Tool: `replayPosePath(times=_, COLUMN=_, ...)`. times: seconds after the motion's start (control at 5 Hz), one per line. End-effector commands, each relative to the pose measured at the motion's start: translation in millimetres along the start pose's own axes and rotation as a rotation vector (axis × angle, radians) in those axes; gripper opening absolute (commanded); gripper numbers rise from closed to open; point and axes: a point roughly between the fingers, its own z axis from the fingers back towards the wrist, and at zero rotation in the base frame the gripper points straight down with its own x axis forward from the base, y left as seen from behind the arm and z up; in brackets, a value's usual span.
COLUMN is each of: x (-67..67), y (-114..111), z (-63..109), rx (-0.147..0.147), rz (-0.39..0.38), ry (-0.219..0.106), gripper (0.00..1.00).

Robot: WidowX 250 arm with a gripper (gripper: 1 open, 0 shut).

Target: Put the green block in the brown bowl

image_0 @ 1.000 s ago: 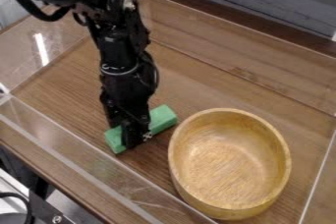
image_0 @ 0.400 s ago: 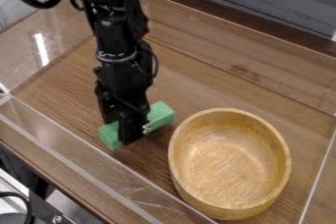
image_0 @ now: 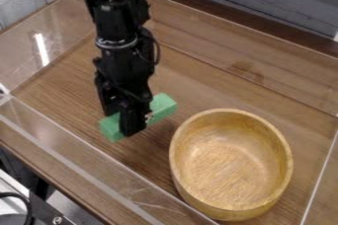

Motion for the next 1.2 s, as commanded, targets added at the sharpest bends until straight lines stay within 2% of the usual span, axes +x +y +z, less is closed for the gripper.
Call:
replayPosePath(times=0.0, x=6.3, y=7, z=23.5, rx=0.033, rz=0.023, ry=-0.057, gripper=0.0)
replayPosePath(times=0.2, x=6.1, y=9, z=40.0, rx=0.045, rz=0.047, ry=-0.06, gripper=0.0)
replayPosePath(times=0.6, x=16.4, y=7, z=103.7, rx=0.098, rz=0.125, ry=-0.092, gripper=0.0)
replayPosePath(times=0.8, x=11.5, y=11, z=94.7, rx=0.107, rz=0.118, ry=-0.095, gripper=0.0)
replayPosePath(times=1.0, x=7.0, y=5, z=74.0, rx=0.111, rz=0.093, ry=-0.089, gripper=0.0)
